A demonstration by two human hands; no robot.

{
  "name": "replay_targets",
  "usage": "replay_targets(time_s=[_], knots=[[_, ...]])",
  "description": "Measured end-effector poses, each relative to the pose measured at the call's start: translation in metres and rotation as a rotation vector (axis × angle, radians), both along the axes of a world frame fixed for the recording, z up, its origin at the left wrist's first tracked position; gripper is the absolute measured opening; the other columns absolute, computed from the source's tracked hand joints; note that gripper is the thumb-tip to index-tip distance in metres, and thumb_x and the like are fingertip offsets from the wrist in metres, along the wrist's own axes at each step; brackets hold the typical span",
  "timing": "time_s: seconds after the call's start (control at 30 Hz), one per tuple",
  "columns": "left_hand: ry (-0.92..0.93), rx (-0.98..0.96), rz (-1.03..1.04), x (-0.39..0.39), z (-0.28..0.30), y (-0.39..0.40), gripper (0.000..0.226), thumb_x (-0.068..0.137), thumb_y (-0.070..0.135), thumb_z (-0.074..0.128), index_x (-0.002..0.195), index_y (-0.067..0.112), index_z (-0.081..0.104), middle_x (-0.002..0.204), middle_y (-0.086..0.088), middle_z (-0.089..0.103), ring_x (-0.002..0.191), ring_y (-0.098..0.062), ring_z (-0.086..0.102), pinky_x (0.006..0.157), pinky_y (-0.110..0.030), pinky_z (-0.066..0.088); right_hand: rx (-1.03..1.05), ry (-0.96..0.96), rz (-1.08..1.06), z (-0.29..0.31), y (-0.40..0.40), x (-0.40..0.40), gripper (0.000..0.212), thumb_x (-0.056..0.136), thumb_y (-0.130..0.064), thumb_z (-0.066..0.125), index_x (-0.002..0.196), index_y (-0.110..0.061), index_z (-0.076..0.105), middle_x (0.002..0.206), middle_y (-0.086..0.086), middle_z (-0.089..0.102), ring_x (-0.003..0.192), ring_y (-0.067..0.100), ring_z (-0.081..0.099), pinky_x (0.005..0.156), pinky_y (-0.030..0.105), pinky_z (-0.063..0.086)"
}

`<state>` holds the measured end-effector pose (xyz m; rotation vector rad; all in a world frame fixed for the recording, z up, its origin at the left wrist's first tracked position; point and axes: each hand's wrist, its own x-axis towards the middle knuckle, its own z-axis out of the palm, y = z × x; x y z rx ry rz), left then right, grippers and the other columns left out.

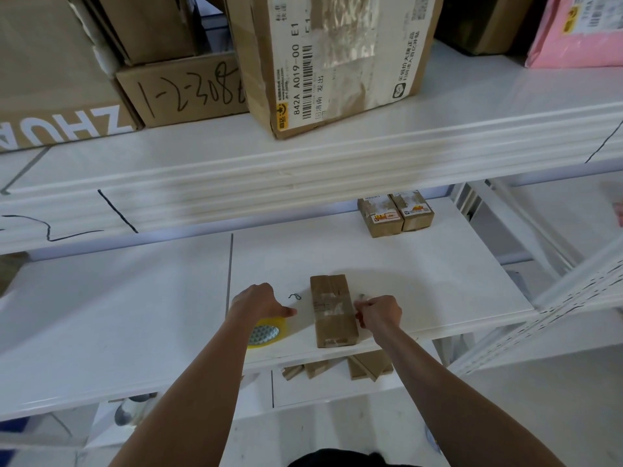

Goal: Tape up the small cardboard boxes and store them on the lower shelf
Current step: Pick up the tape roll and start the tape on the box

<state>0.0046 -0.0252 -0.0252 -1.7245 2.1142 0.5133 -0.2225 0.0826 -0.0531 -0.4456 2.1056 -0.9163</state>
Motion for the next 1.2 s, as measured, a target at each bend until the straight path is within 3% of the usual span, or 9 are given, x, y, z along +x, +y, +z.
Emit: replay_targets(time_s=[0.23, 0.37, 0.57, 0.67, 0.8, 0.87, 1.0, 1.2], knots=[[0.027, -0.009, 0.004, 0.001, -0.006, -0.001, 0.068, 0.071, 0.078, 0.069, 0.091, 0.014, 0.055, 0.079, 0.000, 0.059, 0.086, -0.022, 0.065, 0.070, -0.031, 0.047, 0.054, -0.086, -0.039, -0.005, -0.003, 0.002, 0.027, 0.085, -0.027, 0.083, 0.095, -0.003, 0.075, 0.084, 0.012, 0.073, 0.079, 0.027, 0.073, 0.080, 0.041, 0.063], [0.047, -0.014, 0.021, 0.003, -0.008, -0.002, 0.067, 0.070, 0.077, 0.069, 0.089, 0.015, 0.056, 0.075, 0.001, 0.058, 0.081, -0.021, 0.064, 0.067, -0.030, 0.047, 0.042, -0.085, -0.049, -0.006, -0.003, 0.000, 0.036, 0.077, -0.027, 0.089, 0.096, -0.001, 0.071, 0.078, 0.010, 0.070, 0.072, 0.025, 0.072, 0.077, 0.040, 0.063], [0.042, -0.002, 0.019, 0.003, -0.008, -0.003, 0.068, 0.070, 0.078, 0.069, 0.091, 0.015, 0.056, 0.082, -0.001, 0.062, 0.084, -0.022, 0.065, 0.070, -0.031, 0.049, 0.098, 0.049, 0.043, 0.001, -0.005, -0.002, 0.042, 0.078, -0.034, 0.087, 0.103, -0.004, 0.072, 0.100, 0.011, 0.075, 0.094, 0.028, 0.072, 0.073, 0.031, 0.056], [0.046, -0.003, 0.026, 0.003, -0.008, -0.003, 0.068, 0.070, 0.078, 0.069, 0.092, 0.015, 0.056, 0.085, -0.002, 0.063, 0.084, -0.021, 0.065, 0.069, -0.030, 0.048, 0.082, 0.112, 0.058, 0.004, -0.006, 0.003, 0.035, 0.080, -0.029, 0.086, 0.102, -0.007, 0.072, 0.101, 0.010, 0.073, 0.093, 0.026, 0.069, 0.070, 0.029, 0.049], [0.053, -0.003, 0.026, 0.002, -0.008, -0.003, 0.067, 0.071, 0.076, 0.070, 0.094, 0.015, 0.055, 0.087, -0.002, 0.063, 0.086, -0.021, 0.065, 0.069, -0.030, 0.048, 0.052, 0.217, 0.093, -0.003, -0.003, 0.007, 0.016, 0.085, -0.018, 0.081, 0.098, -0.010, 0.077, 0.092, 0.004, 0.074, 0.069, 0.012, 0.058, 0.067, 0.025, 0.048], [0.051, -0.002, 0.028, 0.003, -0.008, -0.002, 0.067, 0.071, 0.076, 0.070, 0.094, 0.015, 0.055, 0.086, -0.001, 0.062, 0.084, -0.021, 0.064, 0.067, -0.030, 0.047, 0.047, 0.252, 0.105, -0.008, 0.002, 0.008, 0.011, 0.087, -0.013, 0.078, 0.098, -0.011, 0.079, 0.088, 0.002, 0.074, 0.066, 0.009, 0.056, 0.068, 0.024, 0.049], [0.062, -0.008, 0.033, 0.004, -0.006, -0.003, 0.067, 0.070, 0.077, 0.070, 0.091, 0.015, 0.056, 0.076, 0.002, 0.058, 0.080, -0.020, 0.064, 0.064, -0.029, 0.045, 0.011, 0.299, 0.074, -0.005, 0.006, 0.011, 0.009, 0.093, -0.014, 0.070, 0.096, -0.008, 0.077, 0.085, 0.003, 0.072, 0.070, 0.014, 0.061, 0.070, 0.026, 0.052], [0.055, -0.009, 0.025, 0.004, -0.007, -0.001, 0.066, 0.071, 0.075, 0.070, 0.094, 0.016, 0.055, 0.086, -0.001, 0.062, 0.083, -0.020, 0.064, 0.067, -0.029, 0.048, -0.050, 0.385, 0.164, 0.013, -0.005, 0.036, 0.019, 0.096, -0.024, 0.068, 0.103, -0.006, 0.070, 0.096, 0.006, 0.072, 0.087, 0.021, 0.069, 0.068, 0.027, 0.051]])
